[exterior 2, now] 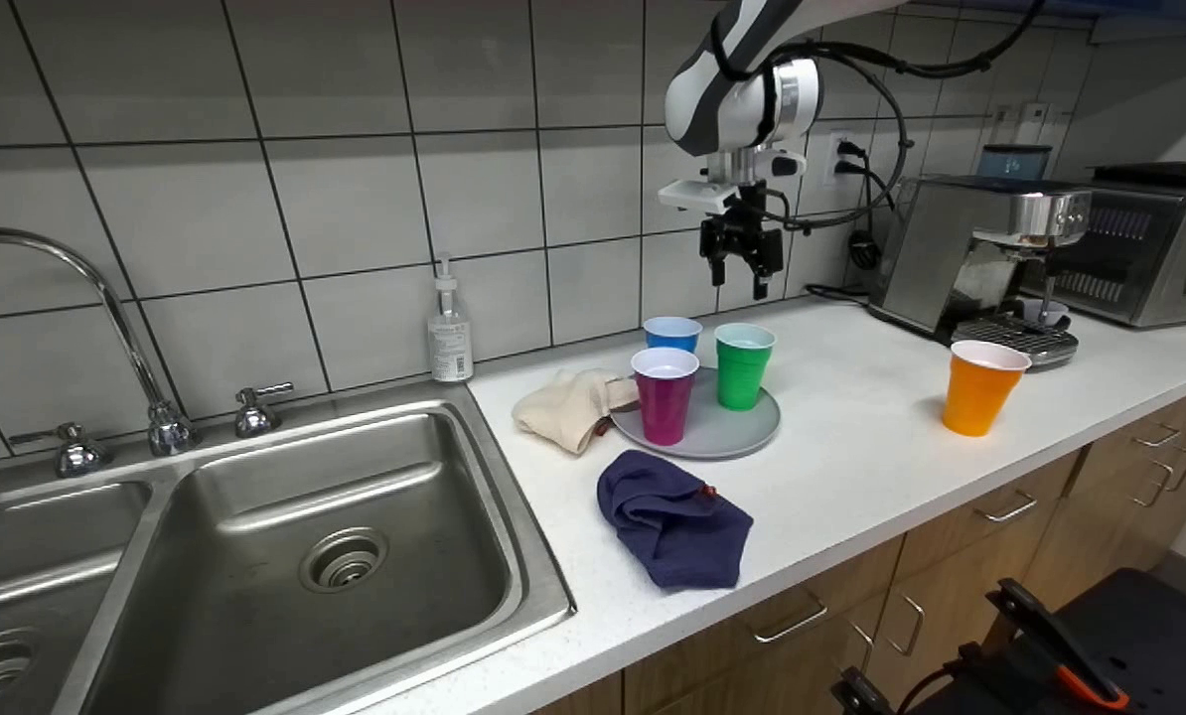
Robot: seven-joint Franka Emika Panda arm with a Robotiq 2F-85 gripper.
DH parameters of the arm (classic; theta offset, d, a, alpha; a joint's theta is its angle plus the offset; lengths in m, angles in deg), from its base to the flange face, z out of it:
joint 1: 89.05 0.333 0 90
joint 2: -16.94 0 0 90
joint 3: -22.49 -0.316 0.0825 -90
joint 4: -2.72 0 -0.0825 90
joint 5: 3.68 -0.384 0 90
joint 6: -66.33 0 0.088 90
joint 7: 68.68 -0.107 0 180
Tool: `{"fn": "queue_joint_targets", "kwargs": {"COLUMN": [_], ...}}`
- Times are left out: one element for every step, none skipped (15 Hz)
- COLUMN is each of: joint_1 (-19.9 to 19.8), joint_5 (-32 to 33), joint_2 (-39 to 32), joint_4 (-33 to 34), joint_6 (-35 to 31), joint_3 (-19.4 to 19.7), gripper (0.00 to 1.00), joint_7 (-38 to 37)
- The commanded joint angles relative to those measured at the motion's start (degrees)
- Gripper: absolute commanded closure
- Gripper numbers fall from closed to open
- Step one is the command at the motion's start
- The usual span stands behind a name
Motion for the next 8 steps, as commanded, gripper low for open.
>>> {"fn": "queue_joint_targets", "kwargs": {"joint_1": [-1.0,-1.3,-1.8,-2.2,-2.7,-3.0,-3.4,-3.8], "joint_5": [2.8,3.0,2.5,2.1,1.5,1.2,0.8,0.6], "joint_2": [5.4,6.2,7.1,7.8,8.5,8.9,9.5,10.9], "joint_4": [-7.1,-8.4,-9.7,-11.0,-12.1,-13.0,-13.9,-15.1], "joint_6": [-4.1,-5.2,-6.4,-7.7,-8.4,-9.0,-9.3,-9.0], "joint_3": [-0.8,-0.9,-1.2,-1.4,-1.7,-1.8,-1.9,-1.7], "gripper": [0.00,0.00,0.00,0.00,0.00,0.00,0.00,0.00], "joint_7": [8.3,10.5,13.0,15.6,18.9,21.7,24.5,27.4]}}
